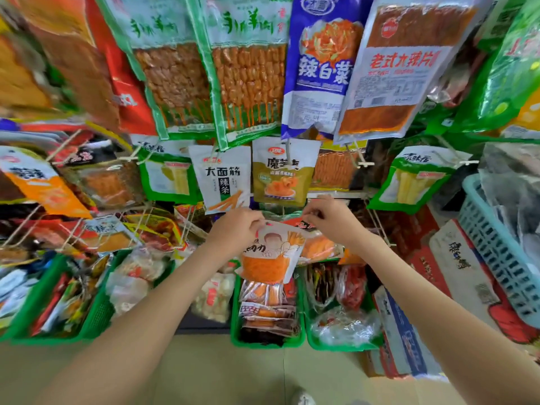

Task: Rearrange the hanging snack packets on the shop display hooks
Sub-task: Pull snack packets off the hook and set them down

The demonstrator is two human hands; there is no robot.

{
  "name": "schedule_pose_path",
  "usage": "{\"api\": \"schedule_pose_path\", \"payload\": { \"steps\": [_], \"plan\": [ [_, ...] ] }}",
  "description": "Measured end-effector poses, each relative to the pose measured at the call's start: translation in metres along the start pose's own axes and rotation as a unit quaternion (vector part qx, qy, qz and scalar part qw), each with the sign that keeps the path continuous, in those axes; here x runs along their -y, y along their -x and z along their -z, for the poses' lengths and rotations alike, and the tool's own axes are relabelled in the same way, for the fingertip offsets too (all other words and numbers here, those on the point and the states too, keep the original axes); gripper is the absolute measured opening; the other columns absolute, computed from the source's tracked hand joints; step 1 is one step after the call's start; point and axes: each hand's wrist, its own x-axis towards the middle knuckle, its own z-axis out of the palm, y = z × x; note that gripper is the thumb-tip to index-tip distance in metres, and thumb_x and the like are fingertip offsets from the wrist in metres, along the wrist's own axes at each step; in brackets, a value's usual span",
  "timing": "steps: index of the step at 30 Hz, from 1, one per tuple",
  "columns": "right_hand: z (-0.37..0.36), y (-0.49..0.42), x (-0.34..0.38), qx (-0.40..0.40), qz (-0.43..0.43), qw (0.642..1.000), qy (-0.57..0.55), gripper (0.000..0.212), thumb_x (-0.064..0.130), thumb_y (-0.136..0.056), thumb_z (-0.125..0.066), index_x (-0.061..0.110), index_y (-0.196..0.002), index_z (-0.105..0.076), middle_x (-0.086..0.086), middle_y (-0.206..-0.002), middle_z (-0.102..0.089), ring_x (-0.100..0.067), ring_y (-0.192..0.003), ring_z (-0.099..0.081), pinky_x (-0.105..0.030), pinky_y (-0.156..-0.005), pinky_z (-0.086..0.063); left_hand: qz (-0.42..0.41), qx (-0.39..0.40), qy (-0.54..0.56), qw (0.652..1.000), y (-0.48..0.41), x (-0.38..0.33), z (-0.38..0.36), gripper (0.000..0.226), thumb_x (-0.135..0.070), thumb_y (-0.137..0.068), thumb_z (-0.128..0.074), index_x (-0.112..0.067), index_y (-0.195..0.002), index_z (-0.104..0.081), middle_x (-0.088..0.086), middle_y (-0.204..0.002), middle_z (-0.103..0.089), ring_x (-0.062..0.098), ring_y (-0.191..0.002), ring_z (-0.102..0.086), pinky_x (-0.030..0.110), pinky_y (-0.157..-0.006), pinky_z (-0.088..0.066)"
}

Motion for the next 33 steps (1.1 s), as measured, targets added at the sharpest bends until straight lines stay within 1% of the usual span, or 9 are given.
{"api": "schedule_pose_path", "payload": {
  "steps": [4, 10, 13, 18, 21, 23, 26, 30, 33],
  "plan": [
    [-0.048, -0.018, 0.065, 0.012, 0.021, 1.000, -0.007, 0.013, 0.016, -0.090, -0.057, 0.008, -0.089, -0.067, 0.011, -0.070, -0.050, -0.001, -0.059, -0.045, -0.010, -0.050, -0.032, 0.001, -0.026, -0.004, 1.000, 0.045, 0.055, 0.026, 0.023, -0.021, -0.096, -0.049, -0.012, -0.091, -0.069, 0.000, -0.133, -0.053, 0.018, -0.123, -0.048, 0.035, -0.093, -0.044],
    [-0.136, -0.059, 0.204, 0.003, 0.079, 0.996, -0.032, 0.018, 0.013, -0.088, -0.060, -0.003, -0.087, -0.067, -0.011, -0.083, -0.058, -0.024, -0.075, -0.054, -0.028, -0.066, -0.037, 0.024, -0.074, -0.036, 0.996, 0.129, 0.168, 0.094, 0.023, -0.019, -0.097, -0.048, -0.011, -0.094, -0.070, -0.001, -0.140, -0.047, 0.019, -0.121, -0.050, 0.027, -0.090, -0.038],
    [-0.184, -0.084, 0.265, -0.011, 0.077, 0.995, -0.060, 0.016, 0.017, -0.088, -0.062, 0.002, -0.087, -0.069, -0.011, -0.084, -0.058, -0.024, -0.075, -0.053, -0.025, -0.063, -0.030, 0.025, -0.082, -0.073, 0.994, 0.157, 0.223, 0.127, 0.021, -0.016, -0.096, -0.049, -0.013, -0.092, -0.070, 0.002, -0.136, -0.050, 0.024, -0.118, -0.052, 0.033, -0.090, -0.042],
    [-0.225, -0.124, 0.341, -0.002, 0.091, 0.992, -0.087, 0.023, 0.021, -0.091, -0.057, 0.001, -0.086, -0.068, -0.005, -0.079, -0.056, -0.019, -0.073, -0.050, -0.021, -0.055, -0.030, 0.024, -0.128, -0.109, 0.986, 0.175, 0.287, 0.163, 0.016, -0.008, -0.090, -0.056, -0.008, -0.083, -0.070, 0.011, -0.107, -0.064, 0.031, -0.091, -0.062, 0.037, -0.078, -0.050],
    [-0.231, -0.150, 0.363, -0.004, 0.100, 0.990, -0.095, 0.025, 0.023, -0.091, -0.057, 0.001, -0.089, -0.068, -0.009, -0.082, -0.062, -0.021, -0.075, -0.053, -0.025, -0.062, -0.036, 0.070, -0.173, -0.103, 0.977, 0.166, 0.310, 0.178, 0.022, -0.008, -0.094, -0.048, -0.009, -0.087, -0.069, 0.006, -0.097, -0.061, 0.029, -0.081, -0.059, 0.033, -0.064, -0.043],
    [-0.237, -0.173, 0.371, -0.008, 0.110, 0.989, -0.103, 0.021, 0.023, -0.090, -0.059, 0.004, -0.089, -0.070, -0.007, -0.085, -0.062, -0.015, -0.077, -0.050, -0.020, -0.062, -0.031, 0.091, -0.189, -0.109, 0.972, 0.155, 0.326, 0.187, 0.024, -0.008, -0.095, -0.044, -0.009, -0.088, -0.068, 0.003, -0.096, -0.061, 0.026, -0.081, -0.057, 0.029, -0.061, -0.034],
    [-0.240, -0.209, 0.369, 0.002, 0.105, 0.989, -0.103, 0.018, 0.023, -0.088, -0.060, 0.007, -0.088, -0.071, -0.007, -0.089, -0.062, -0.013, -0.078, -0.050, -0.015, -0.062, -0.033, 0.079, -0.174, -0.109, 0.976, 0.128, 0.343, 0.198, 0.025, -0.009, -0.095, -0.042, -0.011, -0.089, -0.067, 0.003, -0.097, -0.063, 0.026, -0.091, -0.058, 0.032, -0.066, -0.040],
    [-0.239, -0.245, 0.362, -0.019, 0.092, 0.987, -0.130, 0.014, 0.016, -0.087, -0.063, 0.005, -0.081, -0.068, -0.003, -0.082, -0.054, -0.011, -0.070, -0.052, -0.019, -0.068, -0.042, 0.042, -0.172, -0.160, 0.971, 0.096, 0.358, 0.214, 0.013, 0.002, -0.074, -0.069, -0.011, -0.072, -0.068, 0.002, -0.070, -0.062, 0.025, -0.062, -0.059, 0.024, -0.050, -0.033],
    [-0.238, -0.256, 0.365, -0.066, 0.100, 0.984, -0.133, 0.009, 0.007, -0.088, -0.060, 0.009, -0.081, -0.066, 0.003, -0.080, -0.050, 0.000, -0.064, -0.048, -0.009, -0.064, -0.040, 0.011, -0.188, -0.153, 0.970, 0.076, 0.375, 0.224, 0.018, 0.005, -0.062, -0.076, -0.010, -0.064, -0.066, 0.003, -0.062, -0.062, 0.026, -0.053, -0.058, 0.028, -0.052, -0.047]
  ]
}}
